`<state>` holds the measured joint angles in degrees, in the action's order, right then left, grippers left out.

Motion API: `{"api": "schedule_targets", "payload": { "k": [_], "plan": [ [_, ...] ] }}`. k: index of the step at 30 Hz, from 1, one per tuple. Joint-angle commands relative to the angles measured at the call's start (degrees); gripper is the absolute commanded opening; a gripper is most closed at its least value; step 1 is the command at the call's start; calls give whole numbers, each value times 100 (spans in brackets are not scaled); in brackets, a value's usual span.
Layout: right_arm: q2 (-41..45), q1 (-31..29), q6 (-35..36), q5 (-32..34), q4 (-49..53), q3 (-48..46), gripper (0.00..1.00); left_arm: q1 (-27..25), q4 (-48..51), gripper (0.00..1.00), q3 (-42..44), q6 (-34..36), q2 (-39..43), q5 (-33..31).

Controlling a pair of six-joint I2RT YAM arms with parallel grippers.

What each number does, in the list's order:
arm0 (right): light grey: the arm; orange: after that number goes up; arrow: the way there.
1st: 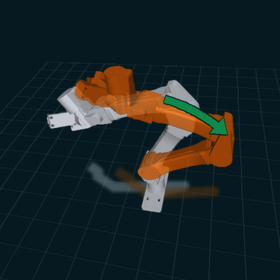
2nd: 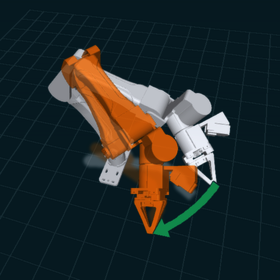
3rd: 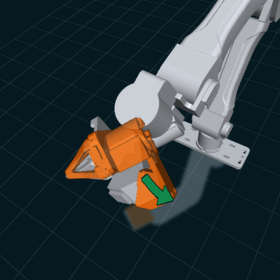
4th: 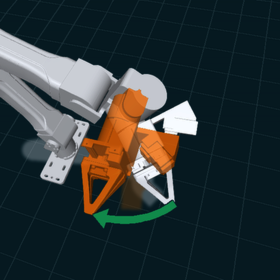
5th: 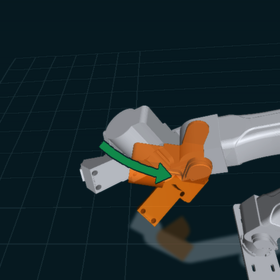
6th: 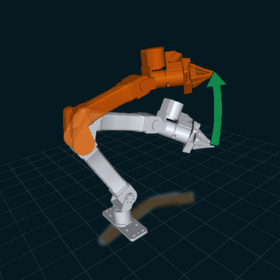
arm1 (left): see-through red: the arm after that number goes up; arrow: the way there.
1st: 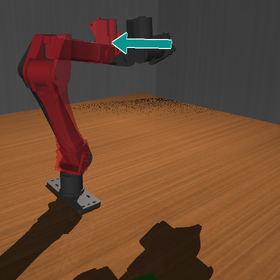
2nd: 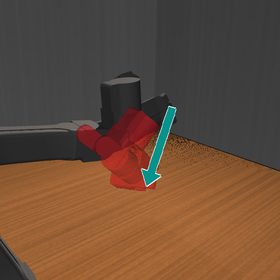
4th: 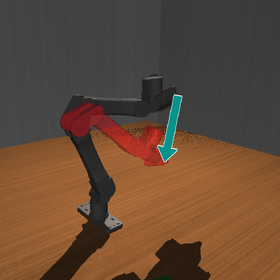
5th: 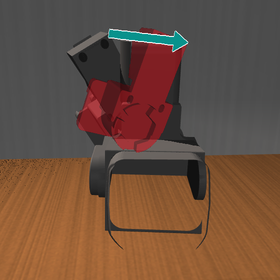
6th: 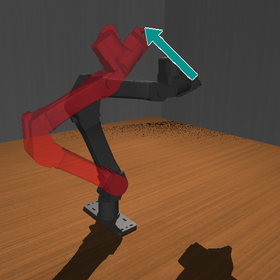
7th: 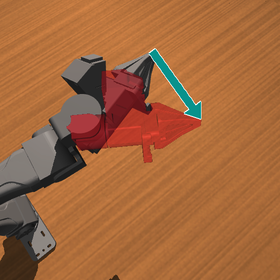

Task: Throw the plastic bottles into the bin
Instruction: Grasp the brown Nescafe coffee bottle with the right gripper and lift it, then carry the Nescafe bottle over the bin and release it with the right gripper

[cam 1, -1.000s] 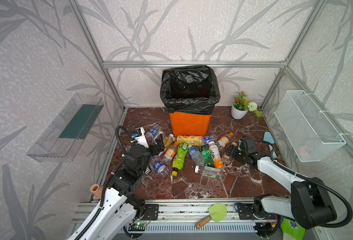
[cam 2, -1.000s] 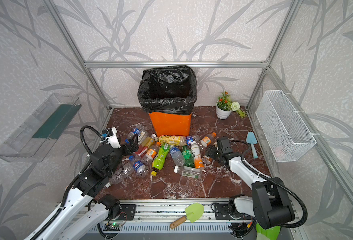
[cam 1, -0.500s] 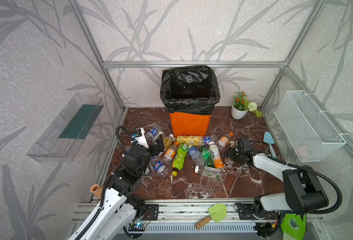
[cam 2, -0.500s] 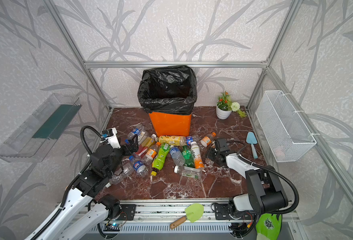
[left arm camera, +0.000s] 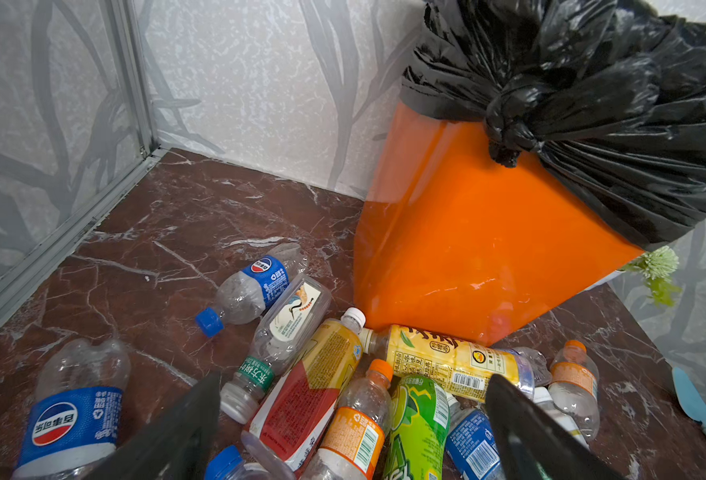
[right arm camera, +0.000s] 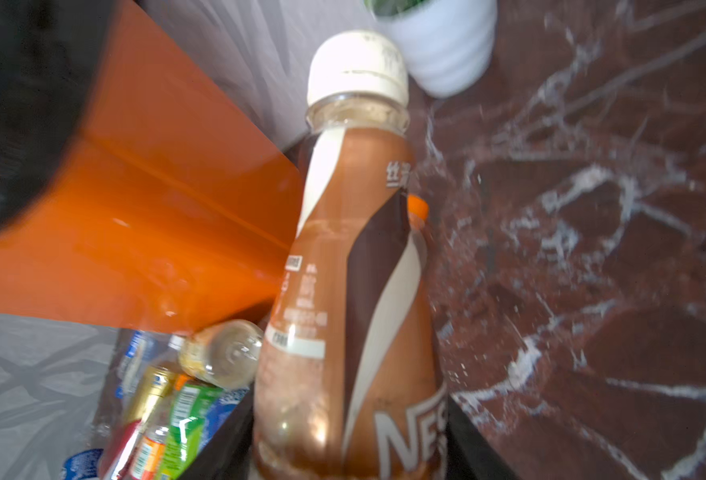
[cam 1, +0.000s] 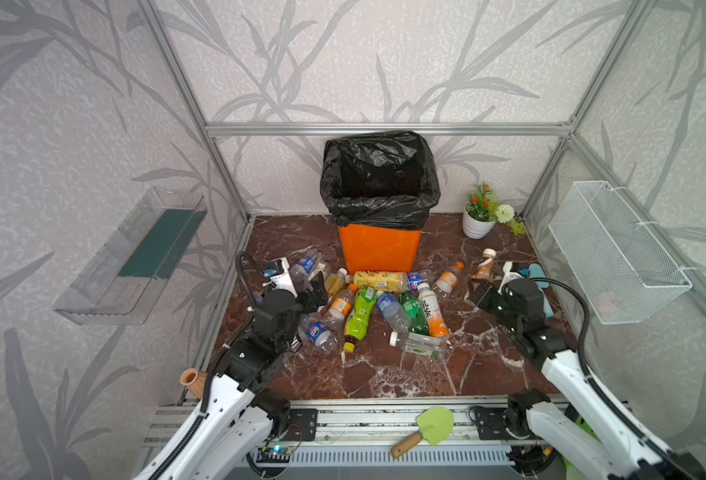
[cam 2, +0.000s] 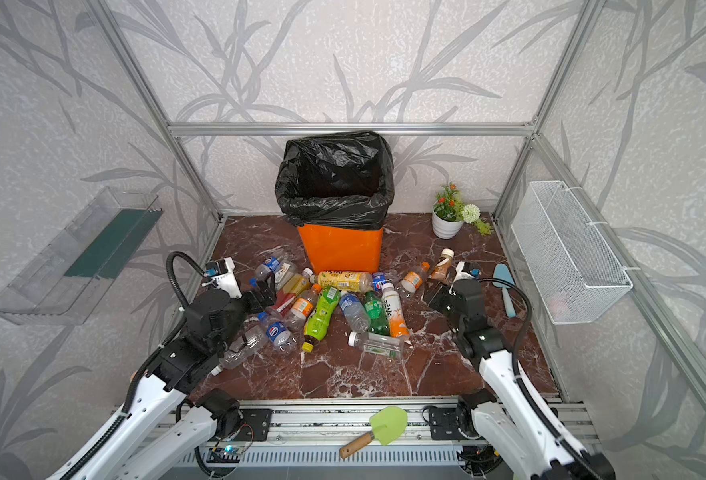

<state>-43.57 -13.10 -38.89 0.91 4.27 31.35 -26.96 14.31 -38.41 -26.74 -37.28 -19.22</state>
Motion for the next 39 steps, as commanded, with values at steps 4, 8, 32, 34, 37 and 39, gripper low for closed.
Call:
{"api": "schedule_targets", "payload": {
  "k": [4,8,32,34,37,39],
  "plan": [
    [622,-15,915,99,-971,1047,54,10,282,99,8,-371,-89,-372],
    [-363,-20,978,-580,-1505,2328,54,15,313,99,55,-450,-152,-333],
    [-5488,-1563,2943,-603,1555,9821,96,24,672,99,114,-749,-63,-442],
    [-4862,-1563,2922,-565,1036,8790,97,17,761,99,138,-822,-27,-500],
    [-3947,-1554,2903,-325,196,7098,99,21,1060,99,120,-1076,35,-792],
    [-3433,-1537,2889,-40,-85,6172,100,25,1310,99,115,-1323,95,-1076]
  ]
}}
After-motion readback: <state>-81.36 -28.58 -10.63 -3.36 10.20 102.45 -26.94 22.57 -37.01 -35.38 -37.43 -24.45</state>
